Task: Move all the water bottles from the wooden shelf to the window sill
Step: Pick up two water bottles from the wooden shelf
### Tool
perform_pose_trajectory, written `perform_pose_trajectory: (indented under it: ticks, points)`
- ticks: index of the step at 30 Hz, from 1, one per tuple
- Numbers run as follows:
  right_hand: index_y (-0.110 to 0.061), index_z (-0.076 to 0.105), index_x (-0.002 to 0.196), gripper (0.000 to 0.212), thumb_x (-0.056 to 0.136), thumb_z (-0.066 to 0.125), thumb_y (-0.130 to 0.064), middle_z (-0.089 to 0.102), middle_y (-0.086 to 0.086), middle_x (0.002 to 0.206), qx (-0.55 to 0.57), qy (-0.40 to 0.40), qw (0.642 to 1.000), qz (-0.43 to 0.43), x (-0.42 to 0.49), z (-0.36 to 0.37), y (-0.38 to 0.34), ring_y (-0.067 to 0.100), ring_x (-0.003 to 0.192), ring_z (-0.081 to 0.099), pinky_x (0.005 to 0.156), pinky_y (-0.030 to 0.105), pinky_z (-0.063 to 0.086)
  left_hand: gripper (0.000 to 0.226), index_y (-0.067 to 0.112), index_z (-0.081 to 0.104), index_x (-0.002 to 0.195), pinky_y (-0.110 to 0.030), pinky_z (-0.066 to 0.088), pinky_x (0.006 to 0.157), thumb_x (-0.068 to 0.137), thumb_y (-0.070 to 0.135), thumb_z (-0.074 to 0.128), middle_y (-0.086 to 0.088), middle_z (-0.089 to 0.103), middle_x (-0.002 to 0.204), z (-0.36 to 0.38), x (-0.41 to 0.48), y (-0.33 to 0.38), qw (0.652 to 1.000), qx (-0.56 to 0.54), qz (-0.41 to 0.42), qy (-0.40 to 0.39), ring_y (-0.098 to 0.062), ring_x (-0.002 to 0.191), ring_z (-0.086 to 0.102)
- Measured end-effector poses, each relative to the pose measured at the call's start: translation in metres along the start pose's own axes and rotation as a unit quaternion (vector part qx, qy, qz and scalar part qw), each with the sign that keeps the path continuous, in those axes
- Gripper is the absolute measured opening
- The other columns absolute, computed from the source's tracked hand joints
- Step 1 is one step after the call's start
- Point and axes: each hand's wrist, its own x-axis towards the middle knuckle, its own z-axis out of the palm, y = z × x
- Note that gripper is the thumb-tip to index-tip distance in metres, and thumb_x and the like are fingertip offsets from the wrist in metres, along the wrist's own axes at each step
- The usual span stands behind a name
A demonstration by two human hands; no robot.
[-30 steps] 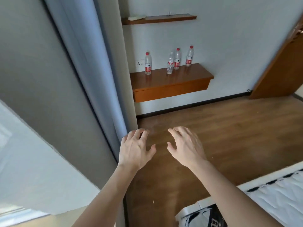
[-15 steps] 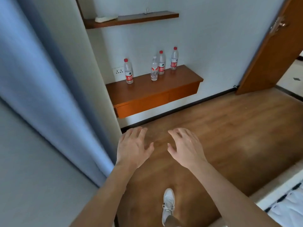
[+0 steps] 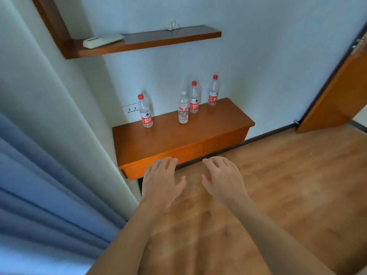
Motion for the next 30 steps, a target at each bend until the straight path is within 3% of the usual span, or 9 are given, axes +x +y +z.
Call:
perform_pose_trajectory:
  ticks: [9,17,27,30]
  points:
    - [-0.028,0.062,0.128,0.045,0.086,0.065,-0.046,0.066,-0.006,0.124,-0.007,-0.014,1.0,-0.014,0.115,0.04,0.02,0.016,0.121,0.059,0.104,0.034,0.046,0.059,0.03,0.046,0.138,-0.038,0.036,0.111,0.088,0.061,0.047,0.007,0.05,0.143,0.028,0.11,-0.017,1.0,0.0,-0.018,-0.005,-0.015,0.133,0.043]
    - [-0.028,0.057,0.134,0.048,0.09,0.059,-0.048,0.062,-0.005,0.134,-0.002,-0.024,0.999,-0.031,0.237,0.083,0.026,0.017,0.129,0.054,0.109,0.036,0.042,0.06,0.029,0.046,0.139,-0.037,0.036,0.109,0.088,0.06,0.045,0.005,0.05,0.143,0.068,0.23,-0.069,1.0,0.006,-0.024,-0.008,-0.017,0.132,0.045]
    - [-0.029,0.048,0.14,0.052,0.092,0.056,-0.049,0.057,-0.002,0.141,0.011,-0.061,0.997,-0.036,0.384,0.133,0.023,0.022,0.134,0.051,0.112,0.042,0.04,0.064,0.033,0.035,0.145,-0.037,0.028,0.115,0.09,0.065,0.039,0.007,0.039,0.152,0.11,0.362,-0.127,0.998,-0.021,-0.034,-0.055,-0.017,0.14,0.037]
    - [-0.03,0.049,0.139,0.052,0.091,0.057,-0.048,0.058,-0.003,0.139,0.027,-0.078,0.996,-0.019,0.401,0.15,0.028,0.021,0.132,0.052,0.11,0.041,0.043,0.062,0.033,0.043,0.141,-0.037,0.034,0.111,0.088,0.065,0.042,0.008,0.047,0.146,0.128,0.375,-0.138,0.996,-0.017,-0.045,-0.081,-0.017,0.135,0.044]
